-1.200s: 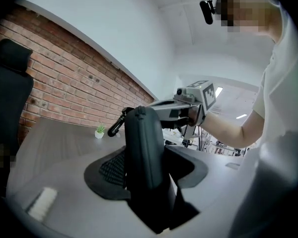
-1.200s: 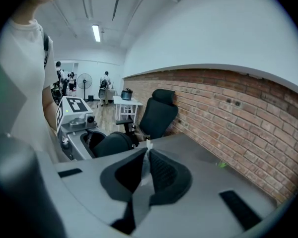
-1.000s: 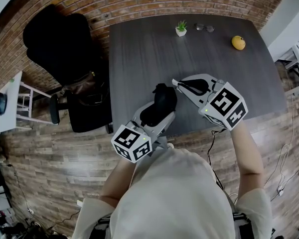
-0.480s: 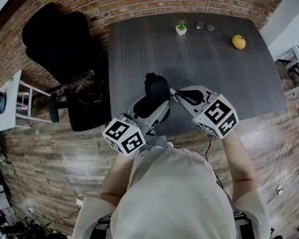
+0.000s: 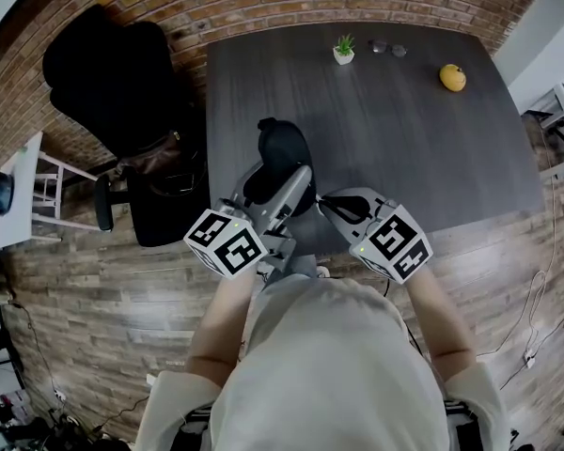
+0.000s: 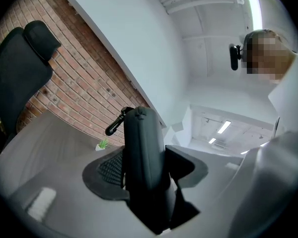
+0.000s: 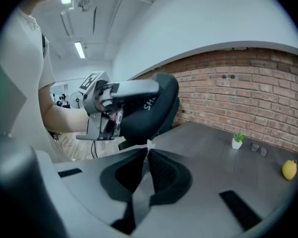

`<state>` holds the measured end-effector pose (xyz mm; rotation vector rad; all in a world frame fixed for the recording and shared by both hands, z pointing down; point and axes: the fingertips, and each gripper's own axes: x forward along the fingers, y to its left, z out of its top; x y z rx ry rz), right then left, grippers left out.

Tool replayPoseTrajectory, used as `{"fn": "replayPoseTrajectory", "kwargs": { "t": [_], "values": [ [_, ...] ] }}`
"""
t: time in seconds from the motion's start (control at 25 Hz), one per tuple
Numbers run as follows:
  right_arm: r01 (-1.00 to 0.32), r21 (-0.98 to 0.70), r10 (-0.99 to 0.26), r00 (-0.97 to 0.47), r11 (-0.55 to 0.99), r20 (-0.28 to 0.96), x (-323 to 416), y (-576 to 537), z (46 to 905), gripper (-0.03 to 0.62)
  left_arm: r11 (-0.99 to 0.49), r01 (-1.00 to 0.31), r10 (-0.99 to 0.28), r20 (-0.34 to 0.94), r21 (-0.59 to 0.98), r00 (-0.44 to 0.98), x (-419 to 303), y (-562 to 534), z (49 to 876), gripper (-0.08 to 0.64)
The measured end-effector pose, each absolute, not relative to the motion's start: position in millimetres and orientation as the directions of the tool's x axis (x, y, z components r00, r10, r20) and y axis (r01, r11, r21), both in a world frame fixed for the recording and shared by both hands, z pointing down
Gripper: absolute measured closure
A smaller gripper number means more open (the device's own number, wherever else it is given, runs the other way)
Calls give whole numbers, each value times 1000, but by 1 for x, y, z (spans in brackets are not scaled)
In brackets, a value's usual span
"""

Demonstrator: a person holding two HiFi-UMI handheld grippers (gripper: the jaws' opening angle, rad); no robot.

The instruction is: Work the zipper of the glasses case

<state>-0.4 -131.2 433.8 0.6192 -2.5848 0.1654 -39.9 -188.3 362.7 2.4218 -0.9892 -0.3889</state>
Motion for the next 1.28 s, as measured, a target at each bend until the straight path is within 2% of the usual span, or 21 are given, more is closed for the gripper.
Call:
{"fn": "replayPoseTrajectory", "kwargs": {
  "t": [0.4,0.6,0.68,1.0,1.16,1.28],
  "values": [
    [-451,21,-418,-808,892,414,-32,-108,425,580,-607,-573,-732,-106,551,673,-43,-202,353,322],
    [-313,85,-320,-850,946,419,-53,-88,428,580,-607,-555,-727,-114,569,678,-45,-202,355,324],
    [-293,148,-329,-834,944,443,-56,-88,431,580,-605,-552,-726,-112,574,679,-44,-203,356,324],
    [-385,144,-408,-804,912,432,-46,-105,442,574,-600,-523,-710,-102,605,697,-45,-218,369,322],
    [-427,124,-433,-772,895,465,-34,-112,462,499,-598,-494,-693,-98,631,714,-42,-233,388,319],
    [-469,62,-434,-751,881,497,-22,-114,481,499,-562,-494,-698,-60,664,713,-43,-248,413,319]
  ]
}}
